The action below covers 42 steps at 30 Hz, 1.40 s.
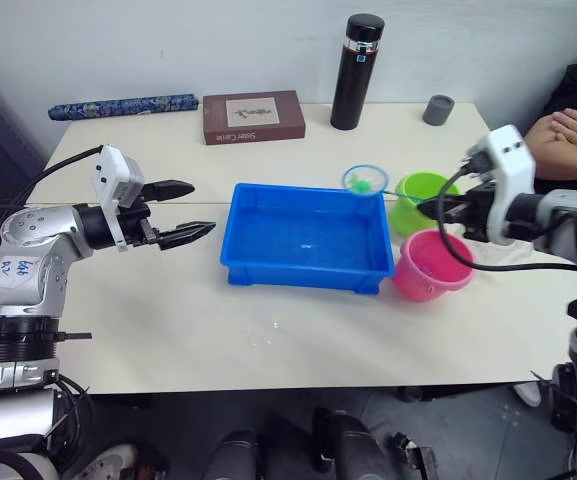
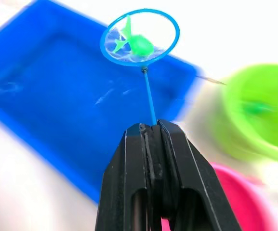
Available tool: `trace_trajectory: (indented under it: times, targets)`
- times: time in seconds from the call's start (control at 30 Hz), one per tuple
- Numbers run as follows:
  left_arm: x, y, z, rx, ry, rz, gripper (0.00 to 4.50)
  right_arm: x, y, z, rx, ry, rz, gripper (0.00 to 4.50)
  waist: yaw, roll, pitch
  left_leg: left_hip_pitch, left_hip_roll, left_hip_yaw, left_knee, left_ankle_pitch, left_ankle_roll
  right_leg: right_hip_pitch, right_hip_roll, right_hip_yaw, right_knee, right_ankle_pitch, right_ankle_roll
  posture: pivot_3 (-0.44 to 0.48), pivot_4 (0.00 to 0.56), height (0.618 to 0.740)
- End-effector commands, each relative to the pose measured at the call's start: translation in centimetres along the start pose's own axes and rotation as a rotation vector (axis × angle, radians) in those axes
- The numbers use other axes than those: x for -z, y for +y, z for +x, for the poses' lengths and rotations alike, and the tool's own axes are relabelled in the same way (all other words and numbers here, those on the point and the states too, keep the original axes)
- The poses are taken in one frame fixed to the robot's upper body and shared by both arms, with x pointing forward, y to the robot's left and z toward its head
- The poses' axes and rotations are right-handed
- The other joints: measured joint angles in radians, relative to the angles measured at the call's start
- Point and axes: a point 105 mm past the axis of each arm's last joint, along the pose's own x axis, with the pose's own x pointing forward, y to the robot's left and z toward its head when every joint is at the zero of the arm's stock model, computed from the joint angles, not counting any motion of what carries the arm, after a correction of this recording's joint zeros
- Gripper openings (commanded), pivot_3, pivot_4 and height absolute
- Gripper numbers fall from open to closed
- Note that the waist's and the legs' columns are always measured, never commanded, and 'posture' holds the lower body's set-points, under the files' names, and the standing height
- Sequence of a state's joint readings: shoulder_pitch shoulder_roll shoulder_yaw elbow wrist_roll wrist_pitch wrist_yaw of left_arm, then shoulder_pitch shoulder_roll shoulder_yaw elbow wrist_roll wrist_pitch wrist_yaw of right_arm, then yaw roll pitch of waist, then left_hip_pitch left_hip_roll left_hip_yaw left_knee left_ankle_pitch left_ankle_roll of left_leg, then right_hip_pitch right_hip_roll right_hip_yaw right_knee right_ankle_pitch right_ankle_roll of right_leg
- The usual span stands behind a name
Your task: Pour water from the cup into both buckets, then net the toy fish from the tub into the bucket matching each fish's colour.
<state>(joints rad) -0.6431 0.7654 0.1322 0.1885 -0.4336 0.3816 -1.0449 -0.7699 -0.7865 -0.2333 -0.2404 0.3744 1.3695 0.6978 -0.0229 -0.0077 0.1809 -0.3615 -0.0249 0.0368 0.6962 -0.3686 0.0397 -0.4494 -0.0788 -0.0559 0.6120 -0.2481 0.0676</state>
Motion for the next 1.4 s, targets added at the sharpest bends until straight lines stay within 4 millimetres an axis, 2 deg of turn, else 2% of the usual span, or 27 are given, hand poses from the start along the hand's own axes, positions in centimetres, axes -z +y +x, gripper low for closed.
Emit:
trace_trajectory:
  times: [0.03,0.1,0.27,0.4,0.6,0.9,1.0,1.2,1.4]
  targets:
    - [-1.1,0.1,0.6,0.029,-0.022,0.05,4.48,-0.9,-3.9,-2.3,0.178,-0.064,0.005,0.0,0.001,0.0,0.0,0.0,0.0,0.0,0.0,0.0,0.0,0.0,0.0,0.0,0.0,0.0,0.0,0.0,0.15,0.74]
    - [-1.6,0.1,1.2,0.048,-0.041,0.051,4.48,-0.4,-5.6,-2.8,0.248,-0.063,0.017,0.0,0.001,0.0,0.0,0.0,0.0,0.0,0.0,0.0,0.0,0.0,0.0,0.0,0.0,0.0,0.0,0.0,0.15,0.74]
    - [-1.8,0.1,1.9,0.078,-0.047,0.061,4.48,0.7,-7.2,-2.7,0.323,-0.024,-0.042,0.0,0.0,0.0,0.0,0.0,0.0,0.001,0.0,0.0,0.0,0.0,0.0,0.0,0.0,0.0,0.0,0.0,0.15,0.74]
    - [-2.1,-0.1,2.4,0.105,-0.054,0.063,4.48,2.0,-7.0,-1.6,0.353,0.063,-0.243,0.0,-0.001,0.0,0.0,0.0,0.0,0.001,0.0,0.0,0.0,0.0,0.001,0.0,0.0,0.0,0.0,0.0,0.15,0.74]
    - [-2.3,-0.4,2.6,0.132,-0.067,0.061,4.48,2.5,-7.0,-0.1,0.42,0.145,-0.513,0.0,0.0,0.0,0.0,0.0,0.0,0.001,0.0,0.0,0.0,0.0,0.001,0.0,0.0,0.0,0.0,0.0,0.15,0.74]
    - [-2.2,-0.5,2.6,0.136,-0.072,0.057,4.48,1.7,-7.3,0.7,0.516,0.2,-0.87,0.0,0.011,0.0,0.0,0.0,0.0,0.001,0.001,0.0,0.0,0.0,0.001,0.0,0.0,0.0,0.001,0.0,0.15,0.74]
    - [-2.1,-0.6,2.7,0.135,-0.072,0.056,4.48,1.5,-7.5,1.0,0.555,0.228,-1.053,0.0,0.018,0.0,0.0,0.0,0.0,0.001,0.001,0.0,0.0,0.0,0.001,0.0,0.0,0.0,0.001,0.0,0.15,0.74]
    - [-2.0,-0.6,2.5,0.13,-0.07,0.053,4.48,1.5,-7.6,0.5,0.579,0.284,-1.415,0.0,0.02,0.0,0.0,0.0,0.0,0.001,0.001,0.0,0.0,0.0,0.001,0.0,0.0,0.0,0.001,0.0,0.15,0.74]
    - [-2.0,-0.5,2.6,0.131,-0.072,0.053,4.48,1.4,-6.9,-0.3,0.589,0.281,-1.63,0.0,0.021,0.0,0.0,-0.001,0.0,0.001,0.002,0.0,0.0,0.0,0.001,0.0,0.0,0.0,0.001,0.0,0.15,0.74]
